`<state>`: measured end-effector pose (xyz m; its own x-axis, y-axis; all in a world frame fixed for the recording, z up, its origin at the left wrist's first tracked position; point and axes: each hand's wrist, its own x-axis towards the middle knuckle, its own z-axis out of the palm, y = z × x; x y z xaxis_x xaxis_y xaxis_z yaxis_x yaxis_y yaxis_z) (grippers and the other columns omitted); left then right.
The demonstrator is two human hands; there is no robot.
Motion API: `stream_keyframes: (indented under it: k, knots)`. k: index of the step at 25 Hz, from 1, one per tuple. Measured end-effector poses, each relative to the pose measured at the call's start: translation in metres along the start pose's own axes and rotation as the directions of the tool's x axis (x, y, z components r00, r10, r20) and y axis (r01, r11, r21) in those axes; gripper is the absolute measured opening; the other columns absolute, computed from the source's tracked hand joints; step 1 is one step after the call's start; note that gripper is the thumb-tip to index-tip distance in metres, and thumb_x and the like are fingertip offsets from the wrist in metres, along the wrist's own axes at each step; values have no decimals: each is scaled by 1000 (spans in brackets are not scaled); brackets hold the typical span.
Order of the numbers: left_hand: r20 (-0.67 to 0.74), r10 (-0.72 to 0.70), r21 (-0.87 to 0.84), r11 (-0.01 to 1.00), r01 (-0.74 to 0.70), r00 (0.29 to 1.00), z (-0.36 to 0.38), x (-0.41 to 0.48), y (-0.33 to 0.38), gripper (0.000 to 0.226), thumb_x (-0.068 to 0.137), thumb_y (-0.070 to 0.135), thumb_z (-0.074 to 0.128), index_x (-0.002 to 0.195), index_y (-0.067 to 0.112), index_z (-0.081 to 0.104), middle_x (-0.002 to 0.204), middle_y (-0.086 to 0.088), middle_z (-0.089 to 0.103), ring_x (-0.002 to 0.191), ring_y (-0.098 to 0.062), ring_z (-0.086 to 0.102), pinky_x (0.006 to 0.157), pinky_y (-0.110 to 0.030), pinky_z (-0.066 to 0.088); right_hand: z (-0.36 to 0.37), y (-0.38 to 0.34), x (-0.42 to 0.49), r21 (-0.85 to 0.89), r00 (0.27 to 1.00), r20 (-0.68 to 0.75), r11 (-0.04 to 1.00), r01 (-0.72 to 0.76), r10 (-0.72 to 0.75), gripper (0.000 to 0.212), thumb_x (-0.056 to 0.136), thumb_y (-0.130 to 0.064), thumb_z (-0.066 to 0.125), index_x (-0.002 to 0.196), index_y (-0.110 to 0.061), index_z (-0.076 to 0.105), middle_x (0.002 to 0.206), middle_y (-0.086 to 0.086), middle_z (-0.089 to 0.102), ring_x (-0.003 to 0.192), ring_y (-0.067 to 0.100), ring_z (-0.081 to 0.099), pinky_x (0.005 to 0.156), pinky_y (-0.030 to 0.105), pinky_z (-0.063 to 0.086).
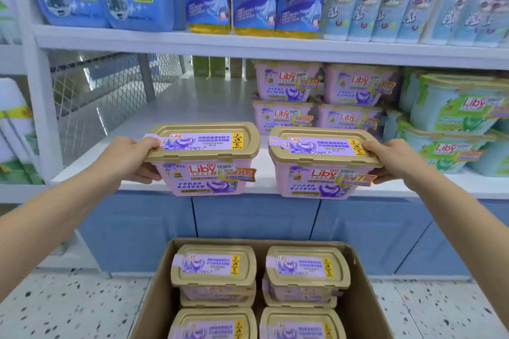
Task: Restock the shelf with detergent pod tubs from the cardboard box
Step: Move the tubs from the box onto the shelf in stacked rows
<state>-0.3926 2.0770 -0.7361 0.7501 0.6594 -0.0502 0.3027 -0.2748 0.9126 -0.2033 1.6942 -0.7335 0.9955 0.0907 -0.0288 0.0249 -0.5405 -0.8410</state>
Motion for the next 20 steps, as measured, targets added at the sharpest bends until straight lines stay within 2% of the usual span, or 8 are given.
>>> stream_keyframes:
  k: [2,4,9,11,14,17,20]
  knots:
    - [-2,-9,-13,1000,9,1000,2,15,9,30,88,27,48,74,4,63,45,-4,67,41,-16,66,57,-30,56,-1,-10,15,-3,1000,0,1000,9,-9,37,90,-30,51,95,5,59,69,16,64,41,21,62,37,28,53]
    - [8,-29,-9,1000,29,1000,6,29,14,32,88,28,49,75,3,64,46,-6,67,42,-16,66,49,-28,56,0,-17,28,-10,1000,7,1000,-1,1,40,89,-32,52,101,6,58,73,18,65,54,28,63,37,27,53]
    - [31,-65,20,998,64,997,20,59,11,34,86,28,52,73,0,64,45,-8,67,41,-17,66,43,-25,55,13,-23,53,-50,999,22,998,-39,40,38,90,-34,52,94,3,60,71,17,66,56,27,63,38,27,53]
    - [36,-71,34,997,70,997,25,68,9,34,86,29,52,72,0,64,45,-8,67,40,-17,65,43,-26,55,19,-20,61,-65,998,17,997,-51,52,36,90,-36,52,85,0,59,75,18,67,57,27,64,41,28,54]
    - [38,-68,40,997,67,997,31,80,9,34,86,30,52,72,1,63,44,-7,66,39,-17,65,46,-26,55,25,-15,70,-69,998,-2,995,-70,70,36,90,-39,52,73,-7,54,68,13,64,56,26,63,49,33,56]
    - [7,-61,23,998,61,998,38,88,11,34,84,32,53,72,1,63,43,-8,65,39,-18,64,52,-28,55,32,-15,74,-52,997,-39,996,-73,71,37,89,-40,53,77,-5,56,70,15,64,58,28,63,58,39,57]
    - [-41,-38,27,999,39,998,45,92,8,35,81,33,53,74,1,66,44,-8,66,44,-21,66,53,-30,56,37,-13,75,-58,996,-73,997,-56,51,36,88,-40,53,84,-4,58,80,19,67,60,29,64,59,38,57]
